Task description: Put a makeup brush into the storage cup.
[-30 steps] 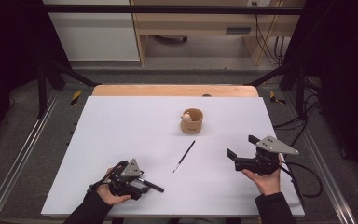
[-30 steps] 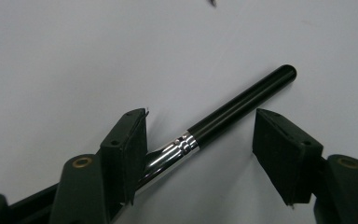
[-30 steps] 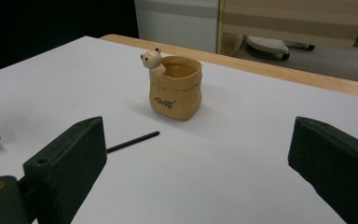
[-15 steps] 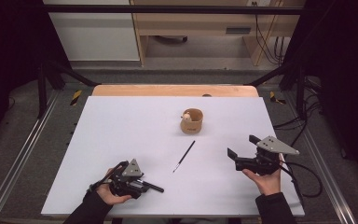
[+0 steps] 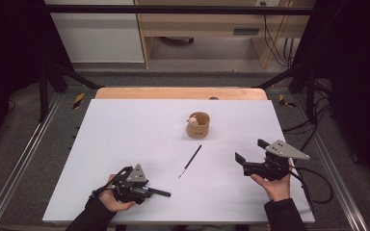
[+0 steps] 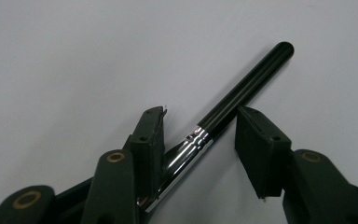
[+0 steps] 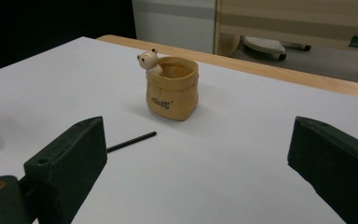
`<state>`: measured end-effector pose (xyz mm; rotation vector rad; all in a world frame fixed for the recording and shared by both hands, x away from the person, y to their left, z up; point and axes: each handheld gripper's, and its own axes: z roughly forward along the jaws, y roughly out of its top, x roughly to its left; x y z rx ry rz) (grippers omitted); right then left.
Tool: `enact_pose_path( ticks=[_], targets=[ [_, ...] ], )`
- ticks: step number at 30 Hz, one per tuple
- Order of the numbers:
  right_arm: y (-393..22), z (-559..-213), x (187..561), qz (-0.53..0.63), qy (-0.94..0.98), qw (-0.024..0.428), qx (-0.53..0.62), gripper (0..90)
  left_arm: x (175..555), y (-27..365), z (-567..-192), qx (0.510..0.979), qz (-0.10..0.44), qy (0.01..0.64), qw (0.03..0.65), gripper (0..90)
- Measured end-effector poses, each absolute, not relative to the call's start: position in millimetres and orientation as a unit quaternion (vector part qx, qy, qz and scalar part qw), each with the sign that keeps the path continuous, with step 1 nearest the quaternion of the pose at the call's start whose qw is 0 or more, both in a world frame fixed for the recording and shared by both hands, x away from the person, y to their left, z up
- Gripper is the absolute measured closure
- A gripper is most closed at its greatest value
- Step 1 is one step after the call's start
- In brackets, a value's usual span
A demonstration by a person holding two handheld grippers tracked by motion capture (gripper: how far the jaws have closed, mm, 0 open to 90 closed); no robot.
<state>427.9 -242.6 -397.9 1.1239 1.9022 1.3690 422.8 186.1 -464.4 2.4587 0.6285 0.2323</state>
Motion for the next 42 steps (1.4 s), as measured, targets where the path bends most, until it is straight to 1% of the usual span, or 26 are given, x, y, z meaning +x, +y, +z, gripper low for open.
enact_pose_path(
  ticks=[23,28,31,39,40,42],
  targets=[
    [-243.8,-396.8,427.1,0.508,0.703,0.269,0.419,5.0,421.3,189.8,-460.8,0.929,0.079,0.235,0.276,73.0],
    [-244.2,-396.6,427.0,0.508,0.703,0.269,0.419,5.0,421.0,190.1,-460.4,0.929,0.079,0.238,0.274,76.1],
    [-244.4,-396.5,427.1,0.508,0.703,0.269,0.419,5.0,420.7,189.9,-460.2,0.928,0.078,0.242,0.273,77.2],
    [-244.2,-396.7,427.1,0.508,0.703,0.269,0.419,5.1,420.8,189.2,-459.8,0.926,0.074,0.250,0.273,77.0],
    [-244.3,-396.7,427.2,0.508,0.704,0.268,0.418,5.1,421.1,189.2,-459.6,0.926,0.073,0.251,0.274,76.6],
    [-244.1,-396.8,427.3,0.507,0.704,0.268,0.419,5.1,421.6,189.1,-458.6,0.927,0.069,0.247,0.273,71.9]
  ],
)
